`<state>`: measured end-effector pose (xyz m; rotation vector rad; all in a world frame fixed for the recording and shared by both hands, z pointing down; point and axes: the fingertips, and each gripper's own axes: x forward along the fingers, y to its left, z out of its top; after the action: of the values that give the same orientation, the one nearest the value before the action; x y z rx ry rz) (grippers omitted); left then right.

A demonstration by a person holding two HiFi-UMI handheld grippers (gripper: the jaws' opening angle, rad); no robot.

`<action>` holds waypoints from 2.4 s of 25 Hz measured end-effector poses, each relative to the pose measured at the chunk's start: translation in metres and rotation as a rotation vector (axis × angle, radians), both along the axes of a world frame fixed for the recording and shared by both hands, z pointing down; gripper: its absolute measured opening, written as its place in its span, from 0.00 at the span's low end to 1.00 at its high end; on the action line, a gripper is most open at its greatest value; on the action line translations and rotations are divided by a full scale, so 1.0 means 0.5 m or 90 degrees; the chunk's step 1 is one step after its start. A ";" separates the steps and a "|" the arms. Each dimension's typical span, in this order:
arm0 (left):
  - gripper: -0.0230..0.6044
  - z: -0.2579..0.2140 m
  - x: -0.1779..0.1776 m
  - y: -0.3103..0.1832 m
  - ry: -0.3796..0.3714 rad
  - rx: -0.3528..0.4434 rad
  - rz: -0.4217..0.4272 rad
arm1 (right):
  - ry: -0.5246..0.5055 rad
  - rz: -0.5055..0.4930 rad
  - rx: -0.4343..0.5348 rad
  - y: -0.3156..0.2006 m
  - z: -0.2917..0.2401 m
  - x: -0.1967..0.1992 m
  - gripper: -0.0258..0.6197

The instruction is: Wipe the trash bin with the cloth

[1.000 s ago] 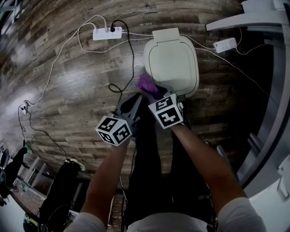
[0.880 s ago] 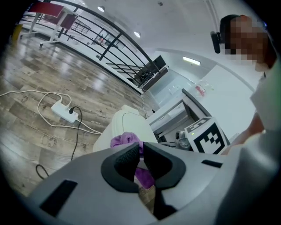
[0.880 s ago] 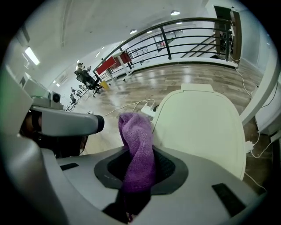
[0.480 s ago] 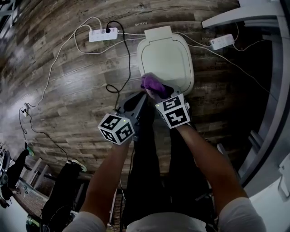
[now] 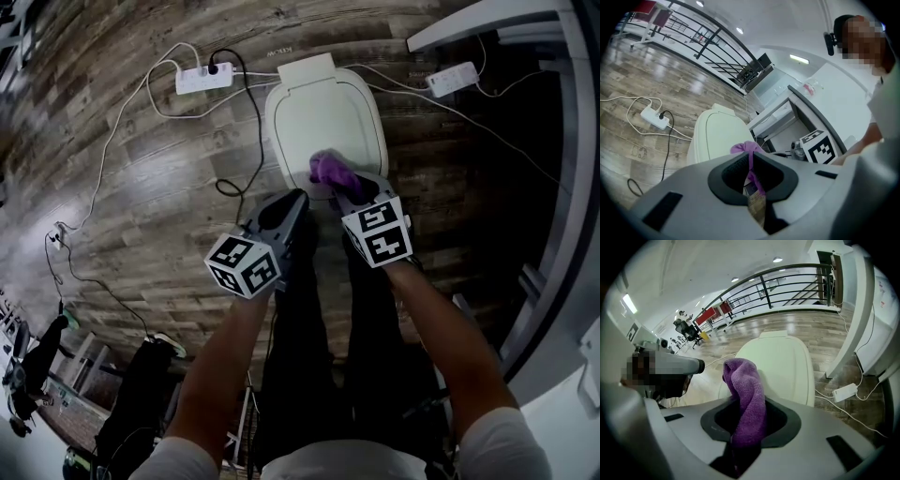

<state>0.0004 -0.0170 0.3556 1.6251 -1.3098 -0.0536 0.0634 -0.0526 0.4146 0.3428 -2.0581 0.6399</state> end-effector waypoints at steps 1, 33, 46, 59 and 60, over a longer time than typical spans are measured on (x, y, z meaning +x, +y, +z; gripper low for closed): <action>0.08 0.000 0.007 -0.005 0.001 0.000 0.004 | 0.001 0.002 0.001 -0.007 0.000 0.010 0.21; 0.08 -0.011 0.060 -0.109 -0.007 0.026 0.058 | 0.119 0.135 0.107 -0.331 0.039 0.238 0.21; 0.08 -0.019 0.008 -0.143 -0.004 0.046 0.047 | 0.051 -0.103 0.192 -0.432 -0.010 -0.095 0.21; 0.08 -0.011 -0.003 -0.135 0.012 0.048 0.053 | 0.107 -0.266 0.207 -0.423 0.028 -0.134 0.21; 0.08 -0.011 -0.003 -0.135 0.012 0.048 0.054 | 0.111 -0.265 0.207 -0.421 0.030 -0.128 0.21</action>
<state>-0.0012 -0.0846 0.3502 1.7385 -1.2368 -0.0673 -0.0004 -0.2633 0.4294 0.1383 -1.9801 0.0224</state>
